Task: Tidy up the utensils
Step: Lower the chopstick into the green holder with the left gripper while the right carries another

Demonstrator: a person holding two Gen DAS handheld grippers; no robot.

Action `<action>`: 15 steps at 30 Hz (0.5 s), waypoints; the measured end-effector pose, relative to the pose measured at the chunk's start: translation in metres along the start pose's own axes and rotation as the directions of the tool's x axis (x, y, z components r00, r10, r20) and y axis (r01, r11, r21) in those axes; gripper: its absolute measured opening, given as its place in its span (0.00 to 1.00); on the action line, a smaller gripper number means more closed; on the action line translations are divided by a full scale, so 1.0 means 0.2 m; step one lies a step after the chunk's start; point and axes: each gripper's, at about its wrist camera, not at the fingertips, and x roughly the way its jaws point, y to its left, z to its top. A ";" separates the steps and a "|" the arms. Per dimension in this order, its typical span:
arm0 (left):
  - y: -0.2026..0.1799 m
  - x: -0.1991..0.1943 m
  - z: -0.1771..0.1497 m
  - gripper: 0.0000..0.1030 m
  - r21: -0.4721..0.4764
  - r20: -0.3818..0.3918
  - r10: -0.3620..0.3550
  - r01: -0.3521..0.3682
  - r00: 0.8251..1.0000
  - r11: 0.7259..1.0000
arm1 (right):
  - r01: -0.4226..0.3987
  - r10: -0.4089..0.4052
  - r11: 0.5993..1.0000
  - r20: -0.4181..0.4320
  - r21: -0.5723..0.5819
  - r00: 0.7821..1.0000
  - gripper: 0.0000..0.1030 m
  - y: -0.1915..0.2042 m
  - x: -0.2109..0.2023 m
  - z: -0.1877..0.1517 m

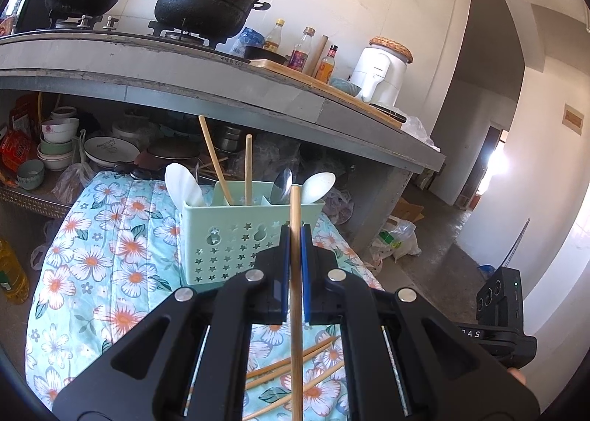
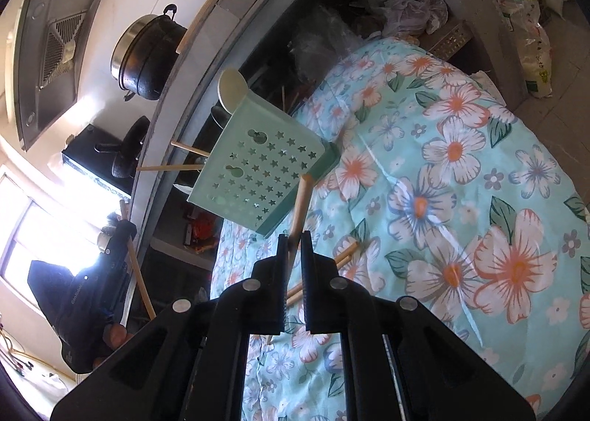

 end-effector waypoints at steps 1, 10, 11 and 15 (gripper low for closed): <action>0.00 0.00 0.00 0.04 -0.004 -0.001 -0.002 0.002 1.000 1.000 | 0.000 0.000 1.000 0.001 0.000 1.000 0.07 0.00 0.00 0.00; 0.02 0.01 0.01 0.04 -0.033 -0.004 -0.021 0.021 1.000 0.999 | 0.002 -0.002 1.000 0.011 -0.013 1.000 0.07 0.02 0.00 0.01; 0.02 0.00 0.02 0.04 -0.037 0.001 -0.024 0.024 1.000 0.999 | 0.002 -0.002 1.000 0.012 -0.013 1.000 0.07 0.02 -0.01 0.01; 0.02 -0.02 0.03 0.04 -0.046 0.023 -0.035 0.036 0.999 0.998 | 0.002 -0.001 1.000 0.016 -0.016 1.000 0.07 0.02 -0.01 0.01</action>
